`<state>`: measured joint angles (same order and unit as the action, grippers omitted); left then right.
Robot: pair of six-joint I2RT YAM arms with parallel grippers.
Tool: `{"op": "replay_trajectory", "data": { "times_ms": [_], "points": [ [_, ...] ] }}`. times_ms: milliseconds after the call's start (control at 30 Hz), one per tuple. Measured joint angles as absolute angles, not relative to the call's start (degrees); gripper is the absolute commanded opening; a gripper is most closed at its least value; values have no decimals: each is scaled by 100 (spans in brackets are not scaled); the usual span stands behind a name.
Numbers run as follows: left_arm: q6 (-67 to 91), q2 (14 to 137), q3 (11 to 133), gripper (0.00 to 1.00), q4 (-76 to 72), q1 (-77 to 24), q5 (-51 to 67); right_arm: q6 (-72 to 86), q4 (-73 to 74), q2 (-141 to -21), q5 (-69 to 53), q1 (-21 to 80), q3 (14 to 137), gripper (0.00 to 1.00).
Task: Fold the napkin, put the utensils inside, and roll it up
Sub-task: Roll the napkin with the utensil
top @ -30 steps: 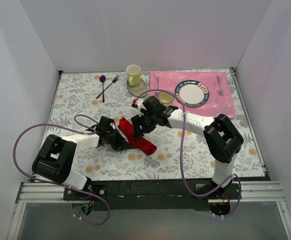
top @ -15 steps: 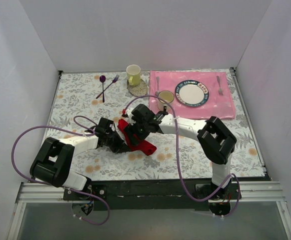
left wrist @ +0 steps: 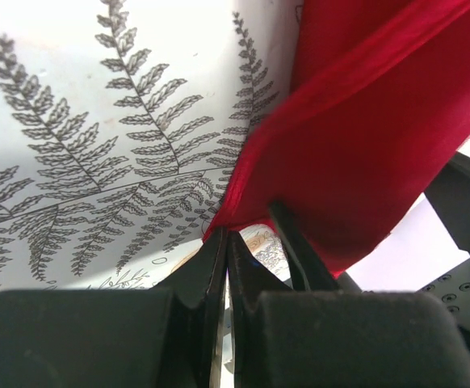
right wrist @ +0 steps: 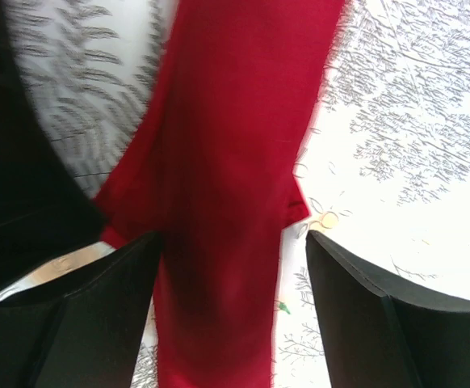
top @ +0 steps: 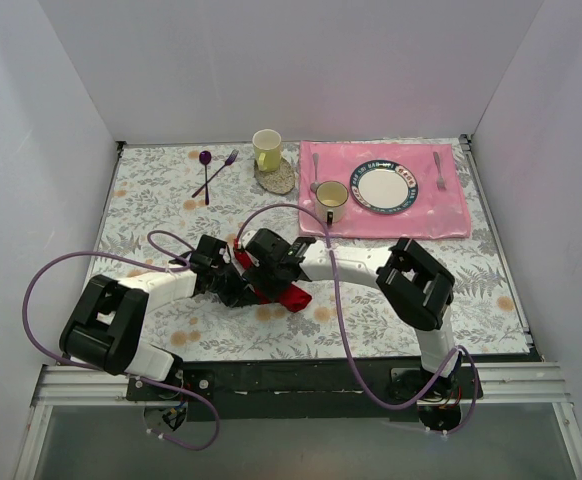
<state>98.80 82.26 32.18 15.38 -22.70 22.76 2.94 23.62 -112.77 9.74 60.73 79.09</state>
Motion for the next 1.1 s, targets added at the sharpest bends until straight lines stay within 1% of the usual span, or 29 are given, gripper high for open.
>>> {"op": "replay_trajectory", "data": {
  "times_ms": [167, 233, 267, 400, 467, 633, 767, 833, 867, 900, 967, 1000, 1033, 1100],
  "points": [
    [9845, 8241, 3242, 0, 1586, -2268, 2281, 307, 2362, -11332, 1352, 6147, 7909, 78],
    [9837, 8241, 3242, 0, 1584, -2268, 2283, 311, 2338, -11334, 1431, 6163, 7907, 74],
    [9839, 8243, 3242, 0, 1584, -2268, 2283, 314, 2300, -11334, 1450, 6163, 7894, 69],
    [9832, 8309, 3282, 0, 1584, -2272, 2303, 325, 2171, -11336, 1387, 6169, 7835, 58],
    [9832, 8350, 3308, 0, 1581, -2272, 2322, 349, 2071, -11332, 1286, 6165, 7789, 49],
    [9806, 8440, 3352, 0, 1540, -2272, 2379, 491, 1680, -11220, 843, 6012, 7509, 42],
    [9793, 8490, 3369, 0, 1446, -2274, 2397, 589, 1354, -11093, 296, 5745, 7255, 33],
    [9791, 8499, 3376, 4, 1389, -2276, 2375, 626, 1216, -11059, -58, 5592, 7168, 31],
    [9782, 8499, 3376, 6, 1356, -2276, 2349, 657, 1138, -11048, -266, 5502, 7118, 29],
    [9765, 8499, 3376, 13, 1330, -2287, 2324, 692, 1066, -11041, -475, 5415, 7076, 28],
    [9736, 8499, 3393, 20, 1310, -2300, 2294, 751, 958, -11039, -854, 5256, 7022, 26],
    [9708, 8493, 3426, 26, 1310, -2309, 2281, 764, 906, -11041, -1028, 5194, 6989, 26],
    [9684, 8473, 3452, 29, 1326, -2318, 2237, 775, 858, -11041, -1162, 5140, 6956, 26],
    [9614, 8359, 3479, 30, 1393, -2324, 2073, 788, 808, -11061, -1398, 5054, 6943, 25]
  ]
}}
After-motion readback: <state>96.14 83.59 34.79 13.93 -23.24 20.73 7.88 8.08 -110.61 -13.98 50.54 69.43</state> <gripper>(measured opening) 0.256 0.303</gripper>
